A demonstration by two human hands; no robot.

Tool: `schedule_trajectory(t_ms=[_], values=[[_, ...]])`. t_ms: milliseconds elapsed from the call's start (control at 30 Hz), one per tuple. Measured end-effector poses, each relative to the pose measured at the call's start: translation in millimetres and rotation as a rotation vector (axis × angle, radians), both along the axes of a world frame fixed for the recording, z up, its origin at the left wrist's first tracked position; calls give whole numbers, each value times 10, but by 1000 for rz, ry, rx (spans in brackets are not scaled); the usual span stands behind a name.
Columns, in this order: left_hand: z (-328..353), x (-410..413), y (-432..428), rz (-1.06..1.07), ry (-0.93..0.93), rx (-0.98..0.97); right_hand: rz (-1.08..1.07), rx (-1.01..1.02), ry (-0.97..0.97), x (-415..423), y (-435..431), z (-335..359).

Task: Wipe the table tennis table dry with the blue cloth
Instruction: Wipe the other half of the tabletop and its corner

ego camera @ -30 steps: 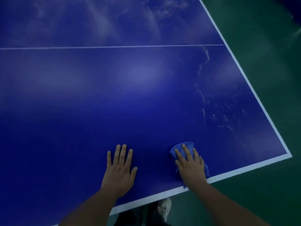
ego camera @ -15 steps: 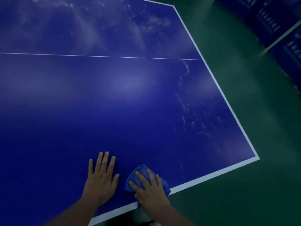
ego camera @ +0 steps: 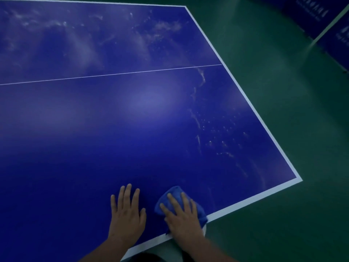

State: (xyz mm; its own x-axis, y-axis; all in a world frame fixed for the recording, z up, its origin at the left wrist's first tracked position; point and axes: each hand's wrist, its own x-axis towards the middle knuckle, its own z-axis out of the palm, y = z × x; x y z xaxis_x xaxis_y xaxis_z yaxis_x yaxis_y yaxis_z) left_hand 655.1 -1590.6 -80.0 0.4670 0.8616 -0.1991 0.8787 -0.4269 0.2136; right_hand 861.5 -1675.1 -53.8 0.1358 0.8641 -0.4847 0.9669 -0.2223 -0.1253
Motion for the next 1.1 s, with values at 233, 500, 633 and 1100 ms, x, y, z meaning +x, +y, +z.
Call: schedule_trajectory(t_ms=[233, 500, 633, 1100], values=[[22, 760, -280, 111, 21, 2, -76, 99, 30, 1309, -72, -96], [103, 2007, -950, 140, -7, -39, -220, 308, -50, 2442, -90, -135], [51, 2764, -1190, 46, -63, -68, 152, 352, 60, 2347, -514, -327], [-123, 3485, -1220, -1, 24, -41, -632, 545, -199, 5199, -354, -149]])
